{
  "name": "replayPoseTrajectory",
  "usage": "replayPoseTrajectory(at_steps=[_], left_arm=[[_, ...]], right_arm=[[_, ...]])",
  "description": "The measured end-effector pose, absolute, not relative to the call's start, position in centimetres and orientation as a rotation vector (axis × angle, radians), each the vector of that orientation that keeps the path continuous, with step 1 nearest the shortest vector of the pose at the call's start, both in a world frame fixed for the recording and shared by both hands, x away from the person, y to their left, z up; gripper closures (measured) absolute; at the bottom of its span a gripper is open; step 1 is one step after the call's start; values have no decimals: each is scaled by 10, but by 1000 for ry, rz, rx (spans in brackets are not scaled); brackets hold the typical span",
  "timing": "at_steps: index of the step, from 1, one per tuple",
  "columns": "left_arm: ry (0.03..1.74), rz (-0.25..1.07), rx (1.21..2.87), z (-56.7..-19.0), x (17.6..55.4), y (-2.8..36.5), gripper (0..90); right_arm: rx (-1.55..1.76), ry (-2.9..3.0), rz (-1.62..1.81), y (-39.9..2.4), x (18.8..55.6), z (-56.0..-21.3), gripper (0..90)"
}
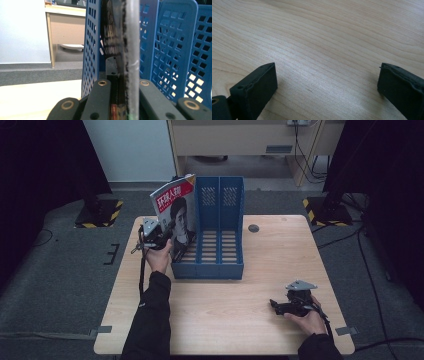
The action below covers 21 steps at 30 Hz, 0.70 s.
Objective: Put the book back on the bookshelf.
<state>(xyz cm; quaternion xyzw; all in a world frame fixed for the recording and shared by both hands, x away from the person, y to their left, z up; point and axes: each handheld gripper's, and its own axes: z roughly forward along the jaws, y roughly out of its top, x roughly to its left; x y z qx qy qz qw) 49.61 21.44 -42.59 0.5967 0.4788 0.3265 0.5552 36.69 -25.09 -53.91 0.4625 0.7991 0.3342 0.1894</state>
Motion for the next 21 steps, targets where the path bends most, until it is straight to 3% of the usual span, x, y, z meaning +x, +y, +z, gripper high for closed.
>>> replayPoseTrajectory(at_steps=[21], left_arm=[[1174,733,1501,-445,476,222,836]], right_arm=[[1298,2248,939,-251,367,-539,30]])
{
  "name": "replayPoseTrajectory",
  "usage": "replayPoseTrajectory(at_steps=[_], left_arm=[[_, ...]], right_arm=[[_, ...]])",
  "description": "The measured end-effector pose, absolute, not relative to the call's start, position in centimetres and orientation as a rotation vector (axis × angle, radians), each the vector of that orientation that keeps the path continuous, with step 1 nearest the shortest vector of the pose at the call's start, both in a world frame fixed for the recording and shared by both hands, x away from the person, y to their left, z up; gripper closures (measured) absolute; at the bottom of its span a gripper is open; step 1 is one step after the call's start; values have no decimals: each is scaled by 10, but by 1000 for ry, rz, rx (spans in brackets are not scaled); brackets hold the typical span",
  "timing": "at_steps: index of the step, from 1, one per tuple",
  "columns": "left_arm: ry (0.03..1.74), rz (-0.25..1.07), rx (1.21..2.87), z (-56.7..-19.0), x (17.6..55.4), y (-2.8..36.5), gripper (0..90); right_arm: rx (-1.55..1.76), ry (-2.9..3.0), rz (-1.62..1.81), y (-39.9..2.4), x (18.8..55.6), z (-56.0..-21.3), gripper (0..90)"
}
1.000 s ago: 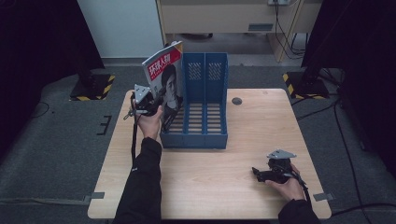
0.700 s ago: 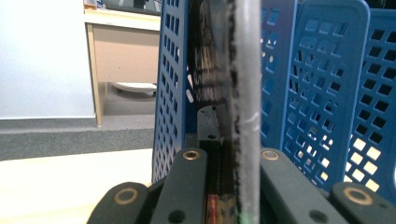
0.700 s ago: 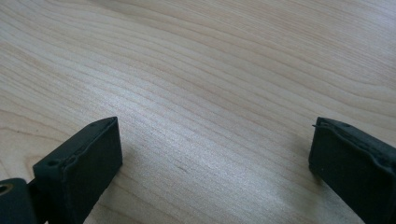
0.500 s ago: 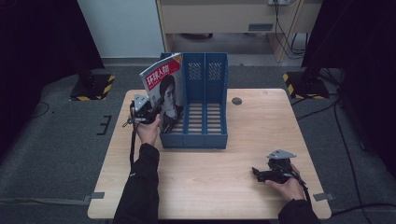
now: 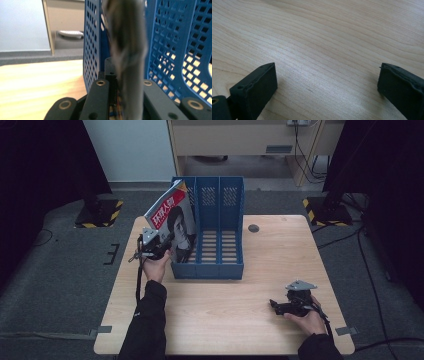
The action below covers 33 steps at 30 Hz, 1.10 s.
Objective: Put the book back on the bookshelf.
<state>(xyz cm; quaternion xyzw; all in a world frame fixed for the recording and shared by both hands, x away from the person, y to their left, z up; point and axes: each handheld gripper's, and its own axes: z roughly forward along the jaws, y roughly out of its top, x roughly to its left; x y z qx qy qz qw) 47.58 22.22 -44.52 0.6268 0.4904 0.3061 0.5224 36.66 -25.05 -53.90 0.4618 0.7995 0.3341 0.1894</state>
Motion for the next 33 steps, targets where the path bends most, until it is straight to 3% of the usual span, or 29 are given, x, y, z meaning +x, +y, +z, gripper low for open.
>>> replayPoseTrajectory(at_steps=[12,21,24,33], left_arm=[[1163,778,1510,-455,466,222,810],[1174,689,1506,-449,442,239,538],[1149,713,1571,-449,427,243,451],[1168,642,1696,-474,382,270,299]], right_arm=[[1299,2248,939,-250,367,-539,29],[1305,2247,940,-250,367,-539,28],[1305,2247,940,-250,367,-539,28],[1310,2246,934,-250,366,-539,27]])
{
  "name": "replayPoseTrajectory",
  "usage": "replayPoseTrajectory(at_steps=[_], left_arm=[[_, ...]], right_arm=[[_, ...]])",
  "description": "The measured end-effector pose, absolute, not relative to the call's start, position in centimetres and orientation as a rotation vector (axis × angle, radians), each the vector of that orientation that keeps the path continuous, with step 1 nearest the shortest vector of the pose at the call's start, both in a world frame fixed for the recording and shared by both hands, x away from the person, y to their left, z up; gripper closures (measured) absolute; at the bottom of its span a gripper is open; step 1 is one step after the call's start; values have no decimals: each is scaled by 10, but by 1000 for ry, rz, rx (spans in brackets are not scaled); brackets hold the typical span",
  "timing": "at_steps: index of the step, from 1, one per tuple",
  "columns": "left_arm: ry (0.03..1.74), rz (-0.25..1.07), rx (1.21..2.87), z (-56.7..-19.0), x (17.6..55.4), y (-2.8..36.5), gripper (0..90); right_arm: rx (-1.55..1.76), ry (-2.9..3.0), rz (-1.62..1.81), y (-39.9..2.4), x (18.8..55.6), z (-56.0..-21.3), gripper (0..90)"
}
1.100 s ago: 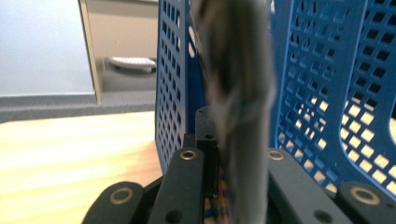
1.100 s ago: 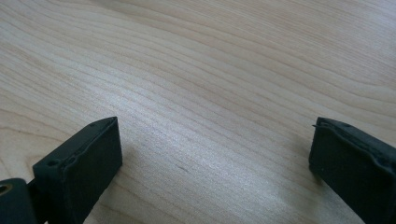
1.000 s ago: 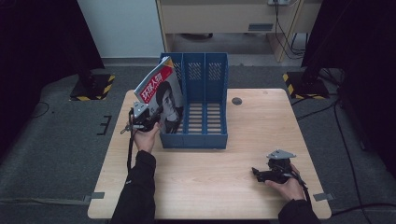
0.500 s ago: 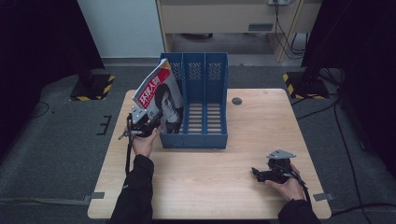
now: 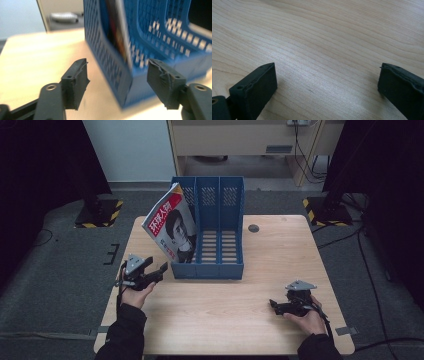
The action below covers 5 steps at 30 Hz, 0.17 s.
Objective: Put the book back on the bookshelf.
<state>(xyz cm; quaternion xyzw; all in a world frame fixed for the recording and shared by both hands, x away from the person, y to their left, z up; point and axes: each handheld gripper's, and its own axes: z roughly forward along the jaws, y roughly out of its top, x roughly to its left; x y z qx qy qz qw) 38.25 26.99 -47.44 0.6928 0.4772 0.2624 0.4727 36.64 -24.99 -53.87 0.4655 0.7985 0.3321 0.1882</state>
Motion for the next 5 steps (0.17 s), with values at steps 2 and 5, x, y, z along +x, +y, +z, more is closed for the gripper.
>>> replayPoseTrajectory(at_steps=[2,5], left_arm=[[1190,606,1726,-488,374,279,280],[1240,588,1803,-508,364,293,263]], right_arm=[[1311,2242,938,-250,366,-539,33],[1311,2229,953,-251,365,-538,118]])
